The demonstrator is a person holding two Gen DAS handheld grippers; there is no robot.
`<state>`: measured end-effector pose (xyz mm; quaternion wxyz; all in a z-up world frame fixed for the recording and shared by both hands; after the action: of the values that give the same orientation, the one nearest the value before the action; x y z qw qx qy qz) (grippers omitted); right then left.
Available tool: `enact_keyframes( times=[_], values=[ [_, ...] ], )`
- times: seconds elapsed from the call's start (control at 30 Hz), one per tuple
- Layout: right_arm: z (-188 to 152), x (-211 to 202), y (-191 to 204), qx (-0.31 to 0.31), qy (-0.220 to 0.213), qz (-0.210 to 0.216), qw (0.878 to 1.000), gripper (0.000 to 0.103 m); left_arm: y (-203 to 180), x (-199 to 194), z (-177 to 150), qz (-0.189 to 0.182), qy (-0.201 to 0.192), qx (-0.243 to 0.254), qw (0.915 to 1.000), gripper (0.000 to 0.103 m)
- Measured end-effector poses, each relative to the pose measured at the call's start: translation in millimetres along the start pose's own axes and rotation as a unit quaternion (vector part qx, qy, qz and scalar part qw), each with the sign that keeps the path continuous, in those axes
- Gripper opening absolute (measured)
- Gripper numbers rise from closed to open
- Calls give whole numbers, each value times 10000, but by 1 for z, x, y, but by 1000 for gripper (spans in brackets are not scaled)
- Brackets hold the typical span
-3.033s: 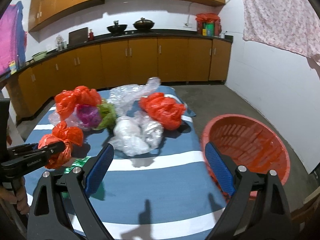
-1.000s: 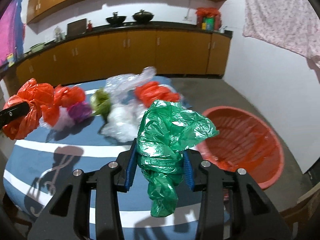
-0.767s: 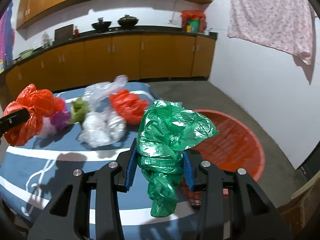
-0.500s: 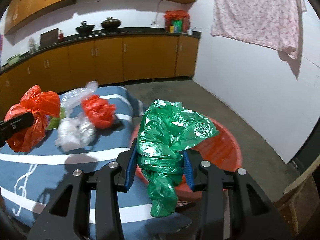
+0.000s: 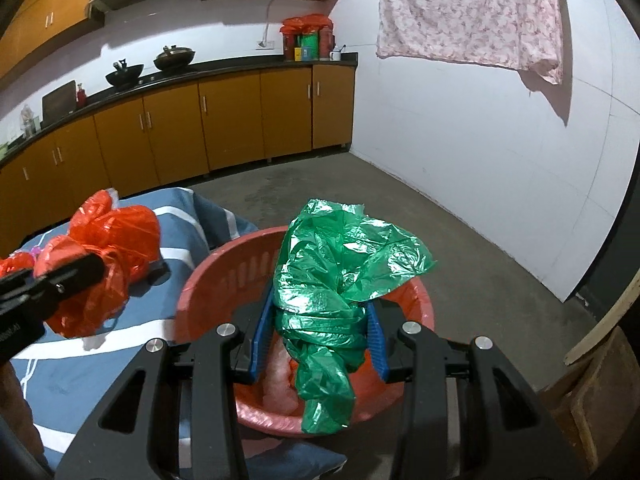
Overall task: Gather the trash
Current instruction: 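Carry both bags over the basket and open both tools to drop them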
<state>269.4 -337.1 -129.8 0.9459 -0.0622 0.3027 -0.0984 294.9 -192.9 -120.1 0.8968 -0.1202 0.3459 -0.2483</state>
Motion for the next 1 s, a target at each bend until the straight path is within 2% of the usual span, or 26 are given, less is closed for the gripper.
enact_keyframes(
  times=[0.27, 0.87, 0.93, 1.0],
  values=[
    [-1, 12, -10, 52, -7, -46, 10000, 41, -10, 35, -8, -132, 243, 68, 9996, 37],
    [6, 25, -23, 255, -10, -17, 9997, 42, -22, 66, -15, -234, 495, 176, 9983, 39],
    [9, 26, -24, 298, -69, 18, 9995, 46, -22, 69, -14, -230, 502, 171, 9983, 40],
    [13, 26, -26, 350, -130, 39, 9993, 64, -21, 71, -13, -226, 507, 158, 9983, 44]
  ],
)
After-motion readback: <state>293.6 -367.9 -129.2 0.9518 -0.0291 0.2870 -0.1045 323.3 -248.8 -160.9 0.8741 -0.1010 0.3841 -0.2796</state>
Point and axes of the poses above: each gripper's, at about its wrist camera, not at the fingertips, and x roughly the way its jaws point, y to its left, z to its top, the point moved 8 cm from there along x, roughly the way its jaws point, and after that the axes turned 12 degrees about -x, right-handed, at the moved point
